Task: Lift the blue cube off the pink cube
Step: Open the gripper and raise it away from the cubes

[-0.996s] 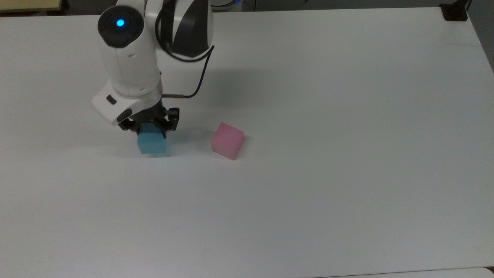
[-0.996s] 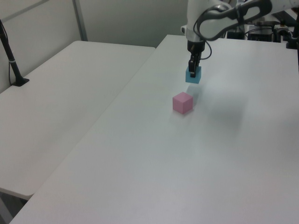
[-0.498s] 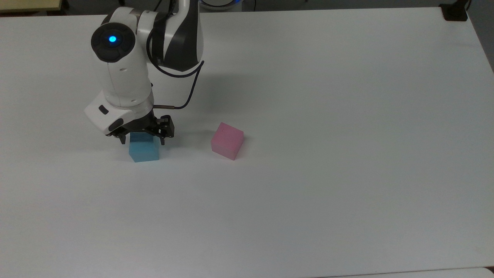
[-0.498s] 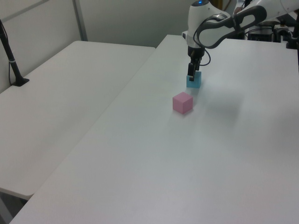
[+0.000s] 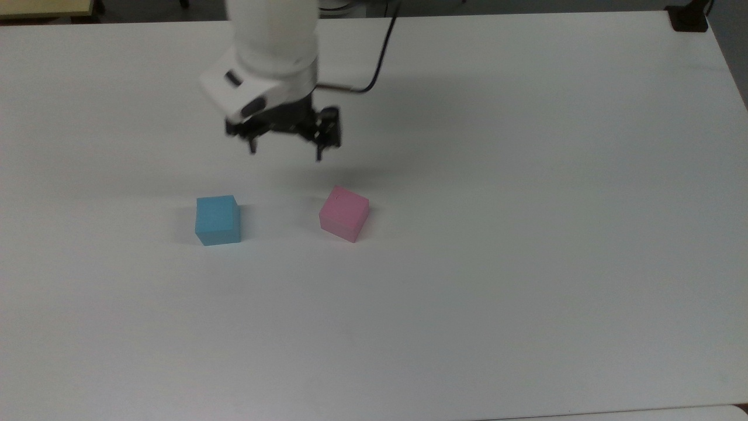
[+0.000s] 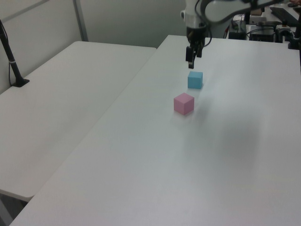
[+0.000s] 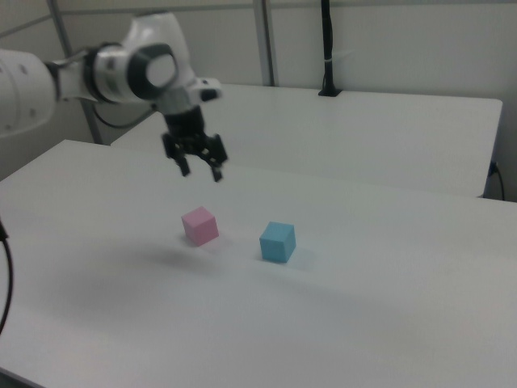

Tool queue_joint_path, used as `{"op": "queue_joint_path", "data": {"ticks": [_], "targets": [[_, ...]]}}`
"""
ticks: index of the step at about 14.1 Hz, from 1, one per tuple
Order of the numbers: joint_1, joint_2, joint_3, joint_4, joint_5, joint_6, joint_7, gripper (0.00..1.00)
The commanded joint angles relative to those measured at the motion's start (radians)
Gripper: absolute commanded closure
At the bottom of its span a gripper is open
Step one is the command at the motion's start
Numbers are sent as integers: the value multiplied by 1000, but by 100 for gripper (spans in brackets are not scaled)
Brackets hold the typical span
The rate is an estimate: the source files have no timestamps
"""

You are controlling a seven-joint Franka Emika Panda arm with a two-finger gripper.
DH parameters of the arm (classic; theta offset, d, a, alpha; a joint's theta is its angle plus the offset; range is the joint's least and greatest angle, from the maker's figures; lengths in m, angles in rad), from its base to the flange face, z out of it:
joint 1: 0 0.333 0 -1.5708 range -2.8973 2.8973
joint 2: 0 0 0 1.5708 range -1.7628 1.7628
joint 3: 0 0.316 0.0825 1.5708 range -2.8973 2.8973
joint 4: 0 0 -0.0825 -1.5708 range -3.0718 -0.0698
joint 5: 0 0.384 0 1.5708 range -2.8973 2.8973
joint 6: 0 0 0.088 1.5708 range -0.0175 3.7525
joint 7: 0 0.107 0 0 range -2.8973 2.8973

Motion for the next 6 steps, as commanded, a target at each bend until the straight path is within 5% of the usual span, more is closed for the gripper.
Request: {"op": "queue_joint_path", "data": {"ticks": [1,6], "targets": [[75,-124,-30,-47,4,-134,64,0],[70,-196,-33,-73,26,-201,62,0]]}}
